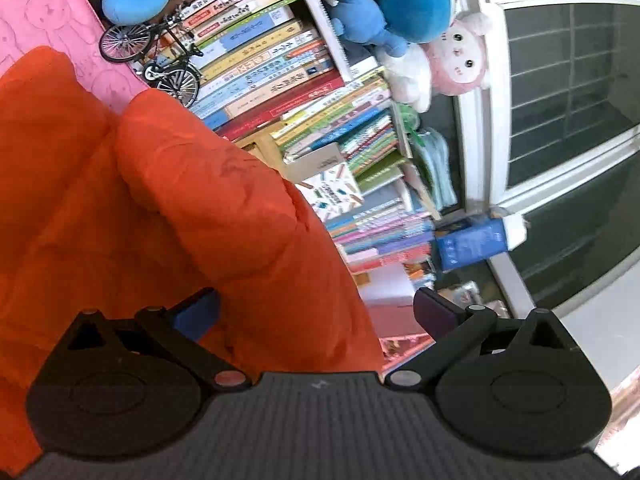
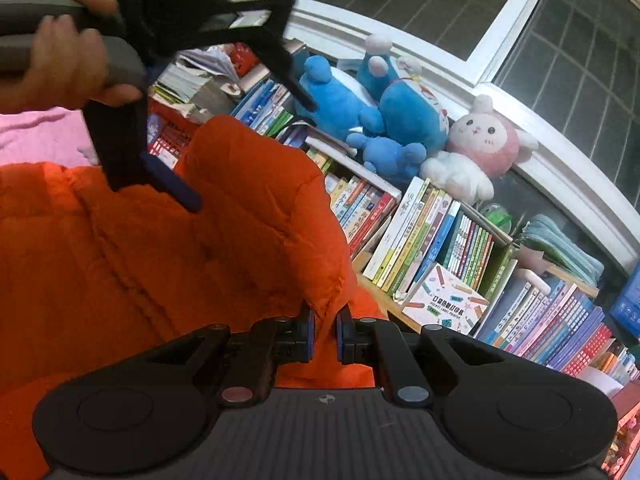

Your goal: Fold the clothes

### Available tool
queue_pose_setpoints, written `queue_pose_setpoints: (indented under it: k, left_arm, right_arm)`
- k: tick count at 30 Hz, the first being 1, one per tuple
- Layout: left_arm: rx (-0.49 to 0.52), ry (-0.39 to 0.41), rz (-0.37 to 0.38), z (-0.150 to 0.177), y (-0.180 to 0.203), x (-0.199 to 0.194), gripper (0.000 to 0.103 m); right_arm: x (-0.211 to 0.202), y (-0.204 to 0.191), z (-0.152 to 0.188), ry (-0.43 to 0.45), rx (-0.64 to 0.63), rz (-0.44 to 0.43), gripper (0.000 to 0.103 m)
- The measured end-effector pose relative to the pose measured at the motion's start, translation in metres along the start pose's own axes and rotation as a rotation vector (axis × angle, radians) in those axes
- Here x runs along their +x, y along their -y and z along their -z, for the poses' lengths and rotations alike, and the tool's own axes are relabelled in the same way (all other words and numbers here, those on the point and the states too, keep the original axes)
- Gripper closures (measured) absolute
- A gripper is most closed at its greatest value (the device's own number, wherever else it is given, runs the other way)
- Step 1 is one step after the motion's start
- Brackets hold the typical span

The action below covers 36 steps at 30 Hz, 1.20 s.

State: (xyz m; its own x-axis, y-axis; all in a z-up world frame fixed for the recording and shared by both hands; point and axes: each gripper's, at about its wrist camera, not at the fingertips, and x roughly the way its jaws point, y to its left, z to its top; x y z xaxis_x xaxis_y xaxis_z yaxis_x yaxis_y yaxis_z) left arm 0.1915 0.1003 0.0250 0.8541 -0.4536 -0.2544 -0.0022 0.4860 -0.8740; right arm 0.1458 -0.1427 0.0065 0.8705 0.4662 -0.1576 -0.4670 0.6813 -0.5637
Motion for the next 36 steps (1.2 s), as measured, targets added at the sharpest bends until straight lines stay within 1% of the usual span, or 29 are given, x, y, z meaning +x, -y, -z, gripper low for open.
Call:
queue_pose_setpoints:
  k: [2, 3, 4, 5, 6, 8, 10, 11, 12, 14, 15, 16, 17, 18, 20, 22, 23, 25, 26, 27, 28, 29, 30, 31, 32, 34, 35, 36]
  left_arm:
    - [-0.01, 0.002, -0.029, 0.001, -0.002, 0.007, 0.005]
    - [0.007, 0.008, -0.056, 0.004, -0.001, 0.01, 0.022]
    - [0.022, 0.013, -0.082, 0.006, -0.001, 0.012, 0.049]
    - [0.014, 0.001, -0.092, 0.007, -0.002, 0.015, 0.057]
    - [0.007, -0.011, -0.1, 0.009, -0.004, 0.017, 0.063]
    - [-0.015, -0.022, -0.076, 0.013, -0.009, 0.019, 0.069]
    - [-0.019, -0.023, -0.067, 0.015, -0.012, 0.018, 0.071]
    - [-0.021, -0.02, -0.064, 0.015, -0.012, 0.016, 0.072]
    - [-0.03, -0.019, -0.051, 0.014, -0.011, 0.015, 0.073]
    - [-0.049, -0.016, -0.024, 0.012, -0.011, 0.012, 0.074]
    - [-0.061, -0.01, -0.01, 0.01, -0.01, 0.01, 0.074]
    - [-0.062, -0.004, 0.0, 0.009, -0.008, 0.008, 0.074]
    - [-0.05, 0.003, 0.004, 0.008, -0.004, 0.007, 0.074]
    - [-0.038, 0.009, 0.007, 0.007, 0.0, 0.005, 0.074]
    - [-0.01, 0.015, 0.011, 0.005, 0.005, 0.001, 0.074]
    - [0.002, 0.022, 0.012, 0.001, 0.01, 0.0, 0.074]
    - [0.004, 0.026, 0.013, -0.001, 0.012, 0.0, 0.074]
    - [0.01, 0.03, 0.022, -0.004, 0.017, 0.0, 0.074]
    - [0.014, 0.033, 0.027, -0.006, 0.019, -0.001, 0.074]
    - [0.019, 0.035, 0.032, -0.007, 0.022, -0.002, 0.074]
    - [0.028, 0.034, 0.038, -0.007, 0.024, -0.005, 0.073]
    - [0.044, 0.037, 0.043, -0.007, 0.026, -0.009, 0.072]
    - [0.06, 0.04, 0.048, -0.007, 0.029, -0.014, 0.07]
    - [0.076, 0.044, 0.053, -0.007, 0.031, -0.019, 0.07]
    - [0.093, 0.056, 0.055, -0.007, 0.034, -0.025, 0.07]
    - [0.129, 0.087, 0.069, -0.008, 0.039, -0.039, 0.07]
    - [0.154, 0.108, 0.079, -0.008, 0.042, -0.047, 0.07]
    - [0.187, 0.134, 0.082, -0.007, 0.046, -0.055, 0.064]
  right_arm:
    - [-0.002, -0.003, 0.003, -0.005, -0.006, -0.004, 0.091]
    - [-0.004, 0.0, 0.004, -0.014, 0.036, -0.024, 0.091]
    - [-0.005, 0.004, 0.005, -0.024, 0.078, -0.045, 0.09]
    - [-0.007, 0.007, 0.005, -0.033, 0.12, -0.065, 0.09]
    - [-0.008, 0.01, 0.006, -0.043, 0.162, -0.086, 0.088]
    - [-0.011, 0.017, 0.007, -0.062, 0.246, -0.126, 0.085]
    - [-0.014, 0.025, 0.009, -0.084, 0.344, -0.174, 0.078]
    - [-0.012, 0.039, 0.012, -0.111, 0.471, -0.232, 0.068]
    - [-0.01, 0.051, 0.018, -0.137, 0.597, -0.289, 0.065]
    - [0.003, 0.076, 0.036, -0.197, 0.931, -0.448, 0.061]
    - [0.011, 0.083, 0.045, -0.21, 1.05, -0.499, 0.055]
    - [0.02, 0.089, 0.053, -0.223, 1.17, -0.55, 0.053]
    - [0.028, 0.095, 0.061, -0.234, 1.277, -0.588, 0.051]
    - [0.033, 0.095, 0.061, -0.243, 1.292, -0.542, 0.05]
    - [0.033, 0.087, 0.039, -0.256, 1.058, -0.306, 0.049]
    - [0.032, 0.051, 0.012, -0.226, 0.65, -0.057, 0.039]
    - [0.033, 0.03, 0.0, -0.205, 0.453, 0.045, 0.031]
    - [0.038, -0.009, -0.013, -0.174, 0.165, 0.113, 0.018]
    - [0.044, -0.021, -0.017, -0.167, 0.094, 0.109, 0.004]
    - [0.05, -0.026, -0.019, -0.17, 0.088, 0.104, 0.0]
    - [0.06, -0.023, -0.021, -0.186, 0.115, 0.122, 0.0]
    - [0.069, -0.019, -0.023, -0.202, 0.142, 0.139, 0.007]
    - [0.078, -0.015, -0.025, -0.217, 0.167, 0.16, 0.043]
    - [0.083, -0.007, -0.027, -0.231, 0.184, 0.201, 0.065]
    - [0.087, 0.002, -0.029, -0.24, 0.2, 0.24, 0.077]
    - [0.08, 0.019, -0.031, -0.208, 0.223, 0.297, 0.077]
    - [0.072, 0.025, -0.031, -0.184, 0.207, 0.33, 0.077]
    - [0.062, 0.029, -0.032, -0.156, 0.185, 0.368, 0.077]
